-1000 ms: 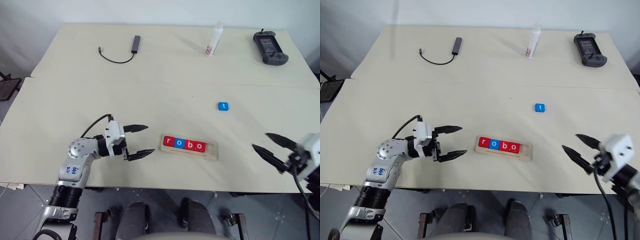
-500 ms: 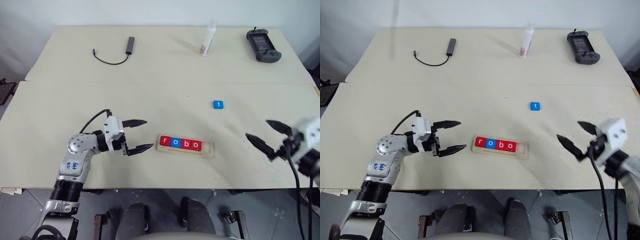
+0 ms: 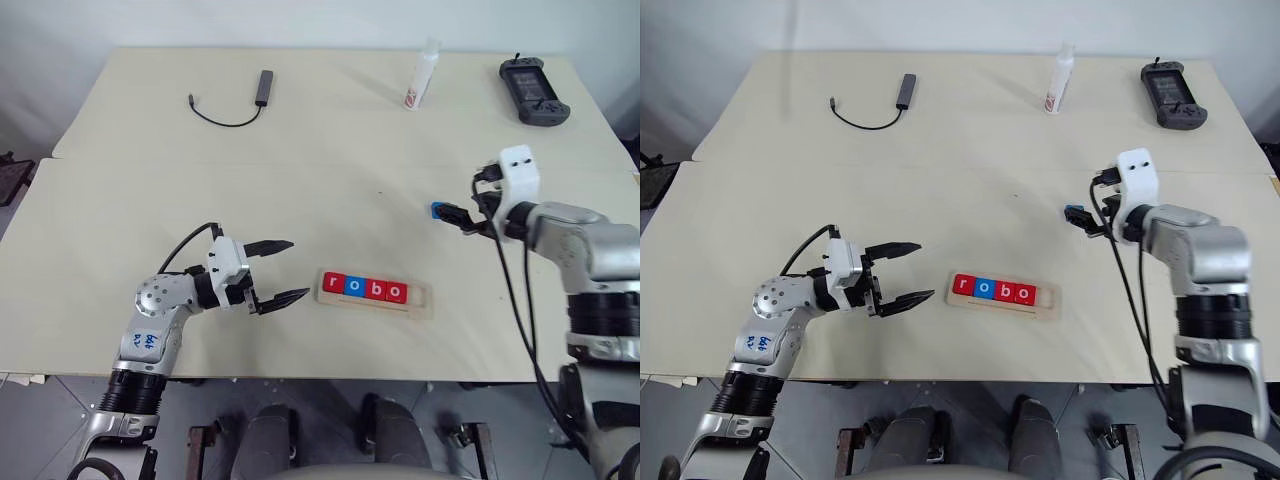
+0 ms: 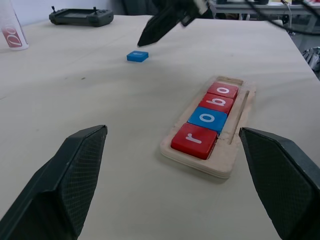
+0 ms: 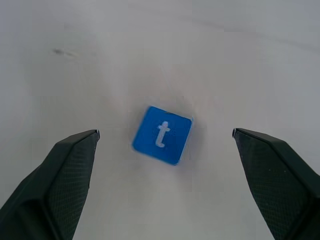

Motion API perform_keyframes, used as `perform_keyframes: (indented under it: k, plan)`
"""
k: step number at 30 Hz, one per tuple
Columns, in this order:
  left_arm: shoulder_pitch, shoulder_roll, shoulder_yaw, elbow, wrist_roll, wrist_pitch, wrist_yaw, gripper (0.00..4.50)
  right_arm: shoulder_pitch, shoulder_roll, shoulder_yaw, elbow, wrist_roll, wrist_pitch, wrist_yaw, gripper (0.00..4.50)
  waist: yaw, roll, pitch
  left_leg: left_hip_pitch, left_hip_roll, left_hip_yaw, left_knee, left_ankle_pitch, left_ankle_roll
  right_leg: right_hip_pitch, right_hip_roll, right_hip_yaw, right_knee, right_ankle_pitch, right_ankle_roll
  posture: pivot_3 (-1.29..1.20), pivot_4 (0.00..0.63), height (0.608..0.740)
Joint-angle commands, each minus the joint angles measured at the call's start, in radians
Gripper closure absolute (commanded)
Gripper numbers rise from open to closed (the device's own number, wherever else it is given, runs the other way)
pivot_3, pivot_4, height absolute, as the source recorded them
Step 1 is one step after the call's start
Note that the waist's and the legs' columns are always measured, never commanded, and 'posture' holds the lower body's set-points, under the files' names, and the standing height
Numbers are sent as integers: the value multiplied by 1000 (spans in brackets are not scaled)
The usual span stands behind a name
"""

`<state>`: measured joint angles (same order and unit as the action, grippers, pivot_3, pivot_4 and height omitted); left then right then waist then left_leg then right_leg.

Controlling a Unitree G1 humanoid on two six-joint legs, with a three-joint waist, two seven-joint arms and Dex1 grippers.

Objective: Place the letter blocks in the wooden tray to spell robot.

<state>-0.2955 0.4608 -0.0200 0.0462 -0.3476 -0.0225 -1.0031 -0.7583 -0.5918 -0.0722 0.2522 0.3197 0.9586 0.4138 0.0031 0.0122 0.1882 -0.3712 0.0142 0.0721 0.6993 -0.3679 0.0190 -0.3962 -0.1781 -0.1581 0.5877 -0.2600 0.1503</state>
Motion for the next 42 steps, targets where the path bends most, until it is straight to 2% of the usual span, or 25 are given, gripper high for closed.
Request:
perform_keyframes:
  k: [1, 2, 5, 12, 17, 22, 25, 29, 34, 36, 39, 42]
  plan:
    - [15, -2, 2, -49, 0, -9, 16, 0, -30, 31, 11, 60, -59, -52, -54, 33, -4, 0, 0, 0, 0, 0, 0, 0, 0, 0, 0, 0, 0, 0, 0, 0, 150, 740]
    - [19, -2, 2, -54, 0, -9, 20, 0, -32, 41, 14, 70, -68, -47, -65, 33, -7, 0, 0, 0, 0, 0, -1, 0, 0, 0, 0, 0, 0, 0, 0, 0, 150, 740]
    - [36, -1, 5, -71, -2, -5, 31, 0, -27, 71, 0, 70, -70, -51, -82, 625, -9, 0, 0, 0, 0, 0, 0, 0, 0, 0, 0, 0, 0, 0, 0, 0, 150, 740]
    - [42, -6, -5, -74, -4, -4, 35, 0, 25, 90, -31, -35, -66, -28, -94, 2964, -6, 0, 0, 1, 1, 1, 0, 0, 0, 0, 0, 1, 1, 0, 0, 0, 150, 740]
    - [26, -20, -22, -63, -6, -3, 23, 0, 129, 77, -108, -299, -8, 14, -85, 2964, -4, 0, 0, 0, 0, 0, -1, 0, 0, 0, 0, 0, 0, 0, 0, 0, 150, 740]
    - [2, -31, -41, -32, -12, -2, -4, 0, 387, 29, -208, -685, 7, 192, -132, 2964, 9, 0, 0, 0, 0, -1, -1, 0, 0, -1, 0, 0, -1, 0, 0, 0, 150, 740]
    - [-15, -31, -48, -8, -18, 10, -29, 0, 543, 83, -305, -884, 51, 277, -142, 2964, 13, 0, 0, 0, 0, 1, -1, 0, 0, 0, 0, 1, -1, 0, 0, 0, 150, 740]
    - [-38, -29, -53, 16, -21, 23, -61, 0, 727, 159, -360, -1042, 45, 305, -181, 2964, 13, 1, -1, 1, 1, 1, -1, 0, 0, 0, 1, 1, 0, 0, 0, 0, 150, 740]
    - [-83, -32, -53, 55, -14, 14, -79, 0, 805, 274, -356, -1126, 55, 317, -222, 2964, 10, 1, -1, 2, 1, 2, 0, 0, 0, 0, 1, 3, 0, 0, 0, 0, 150, 740]
    - [-90, -32, -52, 61, -11, 10, -83, 0, 801, 291, -355, -1129, 57, 313, -225, 2288, 8, 1, -1, 2, 1, 2, -1, 0, 0, 0, 1, 3, 1, 0, 0, 0, 150, 740]
    - [-91, -29, -51, 63, -9, 6, -87, 0, 789, 249, -343, -1117, 60, 311, -199, 1310, 6, 2, -1, 2, 1, 2, -1, 0, 0, -1, 1, 3, 0, 0, 0, 0, 150, 740]
    - [-81, -23, -46, 53, -10, 6, -87, 0, 796, 94, -362, -1083, 148, 319, -26, 287, 4, 2, -1, 2, 1, 2, 0, 0, 0, -1, 1, 3, 0, 0, 0, 0, 150, 740]
